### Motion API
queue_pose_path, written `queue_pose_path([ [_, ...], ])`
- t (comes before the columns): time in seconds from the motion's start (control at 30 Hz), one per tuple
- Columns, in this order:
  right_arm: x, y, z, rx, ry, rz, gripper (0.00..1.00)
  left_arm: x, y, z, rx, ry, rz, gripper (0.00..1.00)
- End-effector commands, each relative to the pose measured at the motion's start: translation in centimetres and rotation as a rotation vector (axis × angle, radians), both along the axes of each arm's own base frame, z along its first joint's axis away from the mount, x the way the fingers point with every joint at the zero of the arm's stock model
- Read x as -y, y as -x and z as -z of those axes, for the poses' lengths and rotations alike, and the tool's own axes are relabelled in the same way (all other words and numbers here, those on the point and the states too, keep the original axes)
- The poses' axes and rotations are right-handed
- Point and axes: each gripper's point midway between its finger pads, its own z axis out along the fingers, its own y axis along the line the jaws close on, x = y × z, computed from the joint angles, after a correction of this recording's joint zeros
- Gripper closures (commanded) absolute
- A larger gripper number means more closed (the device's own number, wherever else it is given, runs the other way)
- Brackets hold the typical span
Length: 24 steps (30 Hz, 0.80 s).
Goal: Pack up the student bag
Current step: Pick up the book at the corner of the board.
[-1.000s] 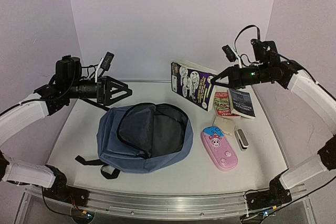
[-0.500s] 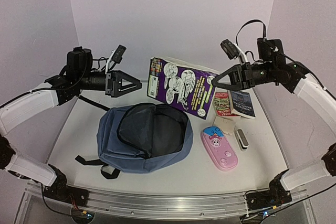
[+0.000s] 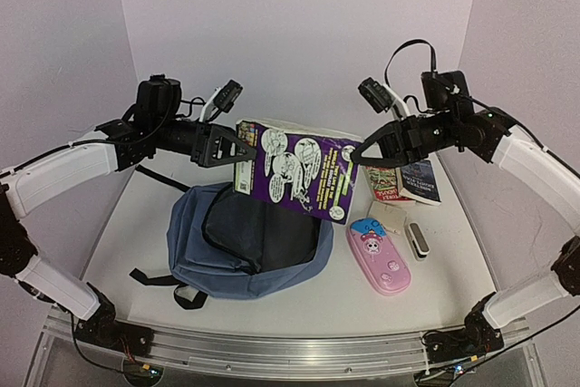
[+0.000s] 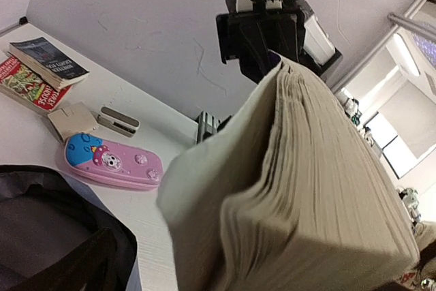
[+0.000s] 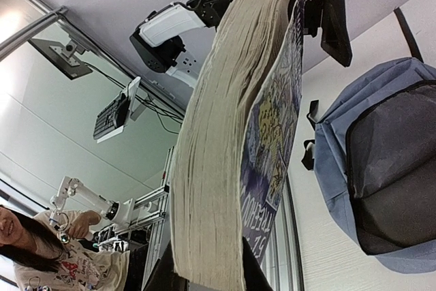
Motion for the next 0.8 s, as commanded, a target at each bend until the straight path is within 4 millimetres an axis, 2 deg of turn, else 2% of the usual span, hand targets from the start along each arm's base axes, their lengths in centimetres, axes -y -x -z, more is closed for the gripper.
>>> queue_pose_path([
  [0.0, -0.8, 0.3, -1.7, 0.103, -0.077, -0.056, 1.00, 0.6, 2.2, -1.9, 0.022, 0.031, 0.115, 0.15],
  [0.1, -1.0, -0.1, -1.2, 0.103, -0.065, -0.042, 1.00, 0.4, 2.5, -1.9, 0.013, 0.034, 0.121, 0.39],
  [0.2, -1.2, -0.6, -0.2, 0.100, -0.050, -0.032, 1.00, 0.3, 2.8, -1.8, -0.005, 0.038, 0.128, 0.67],
  [0.33, -1.8, -2.1, 1.0, 0.098, -0.016, 0.011, 0.99, 0.1, 2.9, -1.1, -0.039, 0.022, 0.114, 0.92],
  [0.37, -1.9, -2.6, 1.2, 0.105, -0.006, 0.035, 0.91, 0.1, 2.9, -0.9, -0.043, 0.017, 0.102, 0.97],
  [0.5, -2.1, -4.2, 1.3, 0.106, 0.002, 0.133, 0.52, -0.4, 1.7, -1.0, -0.027, 0.020, -0.040, 1.00],
  [0.53, -2.1, -4.3, 1.2, 0.092, -0.015, 0.151, 0.39, -0.6, 1.4, -1.4, -0.030, 0.039, -0.080, 1.00],
  [0.6, -2.0, -4.2, 0.4, 0.075, -0.086, 0.180, 0.23, -1.0, 1.0, -1.6, -0.034, 0.086, -0.139, 1.00],
  [0.67, -1.8, -3.8, -0.2, 0.081, -0.152, 0.204, 0.14, -1.2, 0.9, -2.3, -0.030, 0.116, -0.162, 1.00],
  [0.77, -1.8, -4.1, 0.7, 0.070, -0.156, 0.242, 0.09, -1.3, 0.9, -2.9, -0.037, 0.134, -0.172, 1.00],
])
